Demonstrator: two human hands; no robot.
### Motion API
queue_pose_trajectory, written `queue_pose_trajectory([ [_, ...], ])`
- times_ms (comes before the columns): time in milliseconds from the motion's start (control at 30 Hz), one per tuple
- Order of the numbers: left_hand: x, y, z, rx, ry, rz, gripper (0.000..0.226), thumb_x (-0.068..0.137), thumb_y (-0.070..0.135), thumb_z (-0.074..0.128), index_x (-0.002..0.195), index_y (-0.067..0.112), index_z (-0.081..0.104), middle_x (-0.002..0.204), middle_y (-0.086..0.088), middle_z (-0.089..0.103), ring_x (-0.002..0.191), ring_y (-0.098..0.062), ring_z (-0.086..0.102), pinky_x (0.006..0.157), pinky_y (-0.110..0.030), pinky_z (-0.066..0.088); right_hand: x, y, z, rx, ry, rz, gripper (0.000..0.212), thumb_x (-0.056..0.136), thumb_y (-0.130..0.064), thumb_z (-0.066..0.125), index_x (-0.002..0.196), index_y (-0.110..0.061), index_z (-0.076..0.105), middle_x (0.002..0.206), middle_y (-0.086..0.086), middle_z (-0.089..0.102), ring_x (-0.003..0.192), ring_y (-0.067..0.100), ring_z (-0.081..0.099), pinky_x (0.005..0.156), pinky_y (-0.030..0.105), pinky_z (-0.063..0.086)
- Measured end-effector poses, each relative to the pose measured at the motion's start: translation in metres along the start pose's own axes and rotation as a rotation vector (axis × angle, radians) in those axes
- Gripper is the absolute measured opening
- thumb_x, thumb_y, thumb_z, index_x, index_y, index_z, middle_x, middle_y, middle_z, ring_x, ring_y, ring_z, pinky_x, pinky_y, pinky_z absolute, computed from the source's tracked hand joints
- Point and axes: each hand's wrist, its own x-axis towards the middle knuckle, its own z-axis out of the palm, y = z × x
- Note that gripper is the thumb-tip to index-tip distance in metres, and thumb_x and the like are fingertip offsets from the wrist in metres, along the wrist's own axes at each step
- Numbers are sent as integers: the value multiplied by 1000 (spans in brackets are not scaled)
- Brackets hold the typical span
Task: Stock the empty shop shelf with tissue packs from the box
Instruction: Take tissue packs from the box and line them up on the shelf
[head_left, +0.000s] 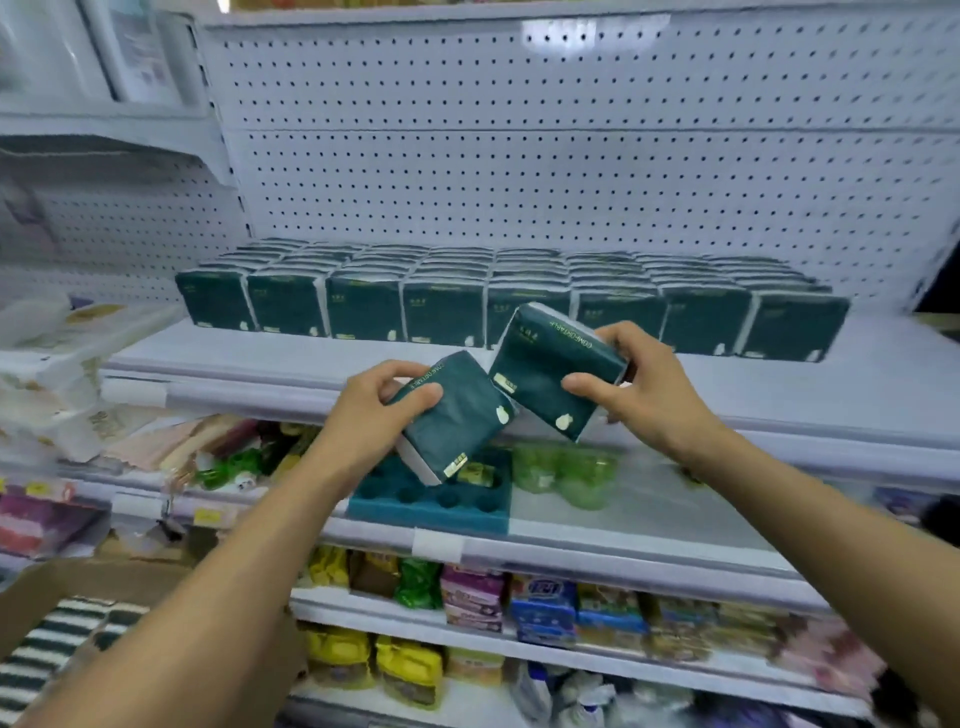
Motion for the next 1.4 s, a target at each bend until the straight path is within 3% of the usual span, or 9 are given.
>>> queue_pose_trajectory([
  [167,11,32,72,-44,-14,16,14,89,25,71,103,28,67,92,-2,73,75,-9,72,54,-24,53,0,33,-75,-21,80,16,38,83,-24,76,110,-28,49,103,-15,62,67,6,56,54,23,50],
  [367,31,46,108,-5,-95,40,17,90,30,70,106,28,66,94,6,74,81,-10,71,56,-26,50,4,84,-155,-285,148,46,34,81,-22,77,111,-30,61,118,-9,60,109,12,54,93,26,39],
  [467,45,50,115,18,-134,54,16,90,31,69,105,28,67,90,8,75,82,-13,71,60,-35,51,6,108,-174,-438,142,105,35,81,-20,76,112,-29,61,117,-1,58,107,20,54,91,28,40],
  [600,64,54,125,-27,-173,44,15,90,25,70,105,23,68,90,2,75,76,-9,72,54,-21,52,21,129,-174,-568,223,114,41,84,-24,74,123,-25,62,113,-2,48,101,15,48,85,28,41],
  [867,92,53,133,27,-232,65,14,91,27,69,105,27,67,88,7,76,72,-4,69,53,-20,48,62,138,-158,-845,267,41,45,86,-32,71,129,-27,60,124,3,47,116,21,45,79,36,48],
  [967,99,51,135,-11,-291,43,15,92,24,67,107,24,67,92,7,76,79,-4,71,58,-12,49,74,139,-156,-857,238,9,48,87,-30,71,132,-24,58,123,4,48,108,21,49,77,35,48],
  [1167,107,47,140,0,-340,39,20,92,27,68,111,25,68,97,8,76,89,-8,71,73,-18,52,83,147,-153,-883,238,-75,48,83,-29,75,129,-23,60,117,5,52,101,24,52,71,38,53],
  [1300,113,50,147,-17,-341,40,22,90,27,70,111,27,68,100,7,75,93,-9,71,76,-20,52,84,141,-154,-987,276,-90,50,84,-47,67,130,-26,60,122,8,52,111,28,49,83,41,46],
  [1400,114,56,163,0,-379,100,24,84,28,75,107,31,71,108,11,72,102,-6,67,83,-23,54,70,111,-147,-589,279,-46,64,80,-58,65,138,-41,46,117,-4,50,105,14,48,84,27,43],
])
